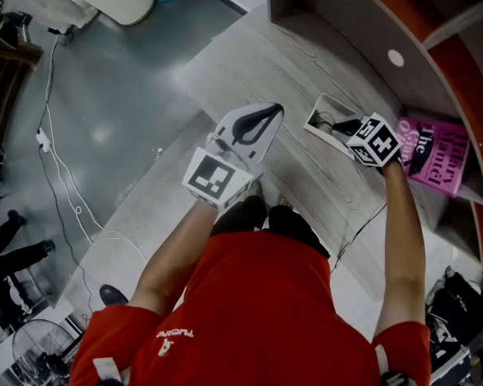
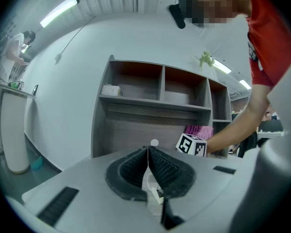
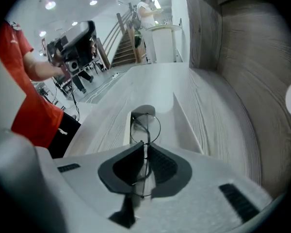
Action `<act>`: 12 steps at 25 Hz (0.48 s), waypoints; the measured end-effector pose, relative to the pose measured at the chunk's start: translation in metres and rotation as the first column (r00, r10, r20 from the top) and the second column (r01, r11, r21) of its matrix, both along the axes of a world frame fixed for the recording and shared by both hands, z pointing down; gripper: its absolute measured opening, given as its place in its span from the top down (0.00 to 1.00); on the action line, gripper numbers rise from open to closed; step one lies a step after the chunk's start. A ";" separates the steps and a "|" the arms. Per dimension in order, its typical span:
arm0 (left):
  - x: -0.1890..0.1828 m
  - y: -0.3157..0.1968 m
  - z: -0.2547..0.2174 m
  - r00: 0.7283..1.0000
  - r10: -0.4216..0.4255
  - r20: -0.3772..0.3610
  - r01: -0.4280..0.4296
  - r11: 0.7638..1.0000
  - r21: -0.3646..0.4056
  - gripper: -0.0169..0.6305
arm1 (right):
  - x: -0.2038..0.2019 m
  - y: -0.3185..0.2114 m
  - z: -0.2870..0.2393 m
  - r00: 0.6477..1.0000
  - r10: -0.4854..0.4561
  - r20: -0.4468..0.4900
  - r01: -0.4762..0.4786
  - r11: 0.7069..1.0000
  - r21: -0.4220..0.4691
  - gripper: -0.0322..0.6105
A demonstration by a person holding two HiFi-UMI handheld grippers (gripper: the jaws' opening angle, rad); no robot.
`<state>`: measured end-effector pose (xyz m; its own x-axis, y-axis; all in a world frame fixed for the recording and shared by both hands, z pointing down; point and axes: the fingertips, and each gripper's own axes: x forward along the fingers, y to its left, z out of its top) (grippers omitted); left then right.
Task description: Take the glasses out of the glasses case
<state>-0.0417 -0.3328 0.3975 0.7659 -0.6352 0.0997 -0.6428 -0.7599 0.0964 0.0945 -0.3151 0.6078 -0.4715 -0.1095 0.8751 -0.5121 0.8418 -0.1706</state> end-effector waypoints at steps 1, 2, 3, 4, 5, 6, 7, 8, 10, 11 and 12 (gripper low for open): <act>0.000 0.000 0.001 1.000 0.002 0.002 -0.002 1.000 -0.002 0.95 | 0.000 0.000 0.000 1.000 0.001 0.001 -0.001 1.000 0.004 0.89; 0.000 0.001 0.002 1.000 0.004 0.005 -0.004 1.000 -0.004 0.95 | 0.000 0.000 -0.001 1.000 0.003 0.002 -0.003 1.000 0.011 0.89; 0.000 0.001 0.003 1.000 0.006 0.008 -0.006 1.000 -0.007 0.95 | 0.001 -0.001 -0.001 1.000 0.005 0.002 -0.006 1.000 0.019 0.89; 0.000 0.001 0.003 1.000 0.006 0.009 -0.006 1.000 -0.008 0.95 | 0.001 -0.001 -0.002 1.000 0.009 0.002 -0.009 1.000 0.027 0.89; 0.000 0.001 0.003 1.000 0.007 0.010 -0.007 1.000 -0.009 0.95 | 0.001 -0.001 -0.004 1.000 0.013 0.003 -0.013 0.999 0.036 0.90; 0.000 0.001 0.003 1.000 0.009 0.010 -0.009 1.000 -0.010 0.95 | 0.001 -0.001 -0.005 1.000 0.016 0.003 -0.016 0.999 0.045 0.90; 0.000 0.002 0.003 1.000 0.010 0.009 -0.010 1.000 -0.011 0.95 | 0.001 -0.001 -0.006 1.000 0.019 0.002 -0.019 0.998 0.055 0.90; 0.000 0.002 0.003 1.000 0.013 0.010 -0.012 1.000 -0.013 0.95 | 0.001 -0.001 -0.007 1.000 0.020 -0.001 -0.020 0.998 0.066 0.91; -0.001 0.003 0.004 1.000 0.015 0.012 -0.015 1.000 -0.015 0.95 | 0.000 -0.002 -0.010 1.000 0.020 -0.012 -0.019 0.996 0.091 0.91; -0.001 0.003 0.004 1.000 0.013 0.012 -0.012 1.000 -0.012 0.95 | 0.000 -0.002 -0.011 1.000 0.019 -0.019 -0.017 0.994 0.106 0.91; -0.001 0.004 0.004 1.000 0.011 0.013 -0.011 1.000 -0.012 0.95 | 0.000 -0.002 -0.013 1.000 0.018 -0.026 -0.015 0.993 0.121 0.91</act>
